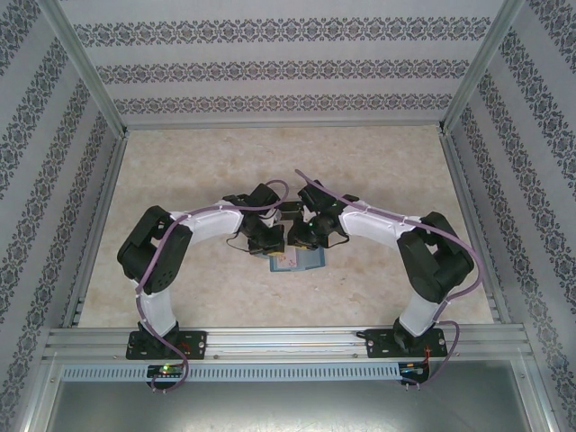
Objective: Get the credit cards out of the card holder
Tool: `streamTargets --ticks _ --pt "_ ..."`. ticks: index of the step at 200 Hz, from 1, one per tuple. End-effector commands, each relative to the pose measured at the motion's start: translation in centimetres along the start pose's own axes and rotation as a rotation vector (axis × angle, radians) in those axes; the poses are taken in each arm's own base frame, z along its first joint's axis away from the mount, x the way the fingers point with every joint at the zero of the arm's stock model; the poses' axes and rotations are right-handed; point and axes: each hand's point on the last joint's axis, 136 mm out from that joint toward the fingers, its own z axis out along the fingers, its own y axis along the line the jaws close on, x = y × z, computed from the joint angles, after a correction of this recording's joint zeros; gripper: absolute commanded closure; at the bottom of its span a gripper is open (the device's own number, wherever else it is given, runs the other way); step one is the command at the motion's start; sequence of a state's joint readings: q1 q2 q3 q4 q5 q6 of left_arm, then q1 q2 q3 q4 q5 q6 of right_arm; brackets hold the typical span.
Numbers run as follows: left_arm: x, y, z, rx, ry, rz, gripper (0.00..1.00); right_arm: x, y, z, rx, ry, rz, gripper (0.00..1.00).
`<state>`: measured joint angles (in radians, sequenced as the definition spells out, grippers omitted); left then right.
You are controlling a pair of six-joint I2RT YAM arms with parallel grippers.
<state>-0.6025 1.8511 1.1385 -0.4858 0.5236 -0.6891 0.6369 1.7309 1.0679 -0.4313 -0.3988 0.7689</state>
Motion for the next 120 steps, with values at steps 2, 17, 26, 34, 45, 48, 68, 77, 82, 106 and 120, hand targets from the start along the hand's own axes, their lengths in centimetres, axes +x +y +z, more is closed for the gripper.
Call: streamTargets --ticks 2,17,26,34,45,48,68,77,82,106,120 --pt "0.3 0.1 0.5 -0.011 0.01 0.005 1.0 0.4 -0.4 1.1 -0.021 0.033 0.03 0.76" --pt "0.4 0.2 0.5 -0.015 0.011 0.005 1.0 0.4 -0.5 1.3 -0.021 0.037 0.029 0.76" --pt "0.4 0.1 0.6 -0.014 0.011 0.005 1.0 0.5 -0.6 1.5 -0.017 0.04 0.03 0.76" --pt "0.4 0.2 0.6 -0.016 0.01 0.004 1.0 0.4 -0.8 1.6 -0.011 0.042 0.032 0.76" --pt "0.4 0.2 0.6 -0.015 0.01 0.003 1.0 0.5 -1.0 1.8 -0.003 0.045 0.032 0.76" --pt "0.4 0.2 0.6 -0.015 0.01 0.002 1.0 0.5 -1.0 1.8 -0.002 0.046 0.032 0.76" --pt "0.5 0.2 0.5 -0.016 0.009 0.003 1.0 0.5 -1.3 2.1 0.008 0.052 0.033 0.76" --pt "0.5 0.2 0.5 -0.016 0.009 0.004 1.0 0.5 -1.5 2.2 0.015 0.052 0.033 0.77" --pt "0.5 0.3 0.5 -0.017 0.011 0.002 1.0 0.6 -1.6 2.3 0.019 0.054 0.035 0.76" --pt "0.6 0.3 0.6 -0.016 0.012 -0.001 1.0 0.6 -1.8 2.6 0.025 0.06 0.034 0.77" --pt "0.6 0.3 0.5 -0.015 0.01 -0.002 1.0 0.7 -2.0 2.7 0.028 0.064 0.036 0.76"
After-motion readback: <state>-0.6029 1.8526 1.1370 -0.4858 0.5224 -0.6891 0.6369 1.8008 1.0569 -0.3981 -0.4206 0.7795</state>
